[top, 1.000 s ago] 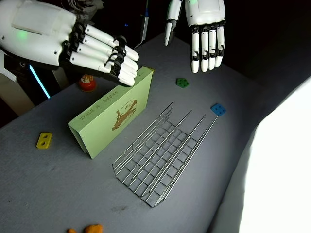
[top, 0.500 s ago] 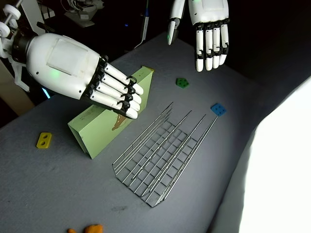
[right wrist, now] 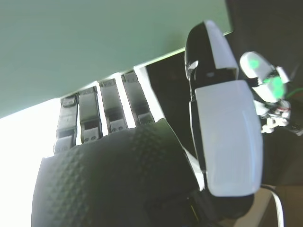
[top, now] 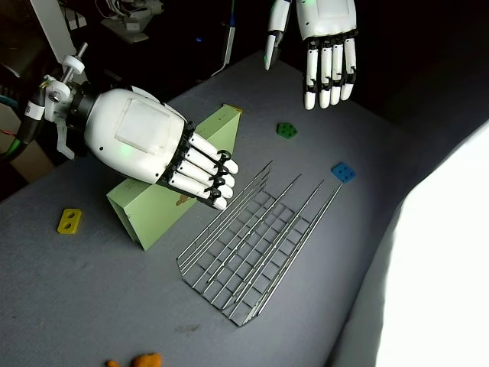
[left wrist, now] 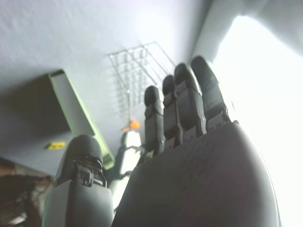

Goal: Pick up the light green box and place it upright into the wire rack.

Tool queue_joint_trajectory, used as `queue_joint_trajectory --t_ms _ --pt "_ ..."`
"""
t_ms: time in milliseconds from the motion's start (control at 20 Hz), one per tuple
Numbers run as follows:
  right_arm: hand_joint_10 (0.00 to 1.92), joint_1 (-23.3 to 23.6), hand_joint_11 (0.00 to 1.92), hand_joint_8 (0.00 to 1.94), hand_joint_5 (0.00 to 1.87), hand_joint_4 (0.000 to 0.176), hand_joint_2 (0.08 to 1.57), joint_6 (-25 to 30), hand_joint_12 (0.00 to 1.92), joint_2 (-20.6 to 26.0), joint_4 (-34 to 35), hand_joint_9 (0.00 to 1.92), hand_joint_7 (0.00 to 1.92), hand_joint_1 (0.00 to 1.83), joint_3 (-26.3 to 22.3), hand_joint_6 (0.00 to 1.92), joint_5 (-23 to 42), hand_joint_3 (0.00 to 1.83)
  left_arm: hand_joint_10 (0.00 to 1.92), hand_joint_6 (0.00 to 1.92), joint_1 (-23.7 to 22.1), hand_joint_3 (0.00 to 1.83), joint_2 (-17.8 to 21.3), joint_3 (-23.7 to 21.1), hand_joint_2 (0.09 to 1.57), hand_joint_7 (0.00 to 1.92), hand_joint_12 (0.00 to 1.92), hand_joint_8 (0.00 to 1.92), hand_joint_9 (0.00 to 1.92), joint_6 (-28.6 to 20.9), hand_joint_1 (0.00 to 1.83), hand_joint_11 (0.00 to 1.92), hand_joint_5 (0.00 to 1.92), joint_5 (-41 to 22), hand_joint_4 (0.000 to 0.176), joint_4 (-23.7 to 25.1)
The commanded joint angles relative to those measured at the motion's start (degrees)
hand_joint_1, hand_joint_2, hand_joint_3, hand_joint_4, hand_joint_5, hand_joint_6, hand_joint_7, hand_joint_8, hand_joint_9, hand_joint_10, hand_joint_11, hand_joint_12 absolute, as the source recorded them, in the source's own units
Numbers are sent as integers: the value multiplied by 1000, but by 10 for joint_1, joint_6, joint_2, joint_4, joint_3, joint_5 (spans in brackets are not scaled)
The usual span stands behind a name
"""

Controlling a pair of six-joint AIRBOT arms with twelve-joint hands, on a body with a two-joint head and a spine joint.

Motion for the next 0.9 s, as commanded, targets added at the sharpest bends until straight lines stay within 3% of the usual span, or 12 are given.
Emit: queue_joint_trajectory --t_ms 0,150,650,700,850 --pt "0 2 0 0 6 0 964 4 16 -1 -29 6 7 680 -1 0 -11 0 0 2 -5 1 2 -3 1237 286 504 7 220 0 227 0 295 48 11 5" --pt "0 2 0 0 0 0 942 8 0 -7 -29 0 0 930 5 0 -11 0 4 5 -5 1 2 -8 1241 274 544 3 227 -2 211 0 296 48 6 5" --pt "0 -1 0 0 0 0 935 10 0 -7 -29 0 0 955 9 0 -19 0 4 5 -8 1 2 -8 1240 278 557 3 232 -2 216 0 301 48 5 5" --pt "0 -2 0 0 0 0 977 10 0 -7 -29 0 0 1103 9 0 -19 0 2 3 -8 2 2 -8 1245 255 508 3 214 -2 206 0 299 48 4 5" --pt "0 -3 0 0 0 0 986 10 0 -7 -29 0 0 1142 9 0 -23 0 2 2 -8 2 2 -6 1245 248 492 2 209 -2 205 0 298 48 4 5"
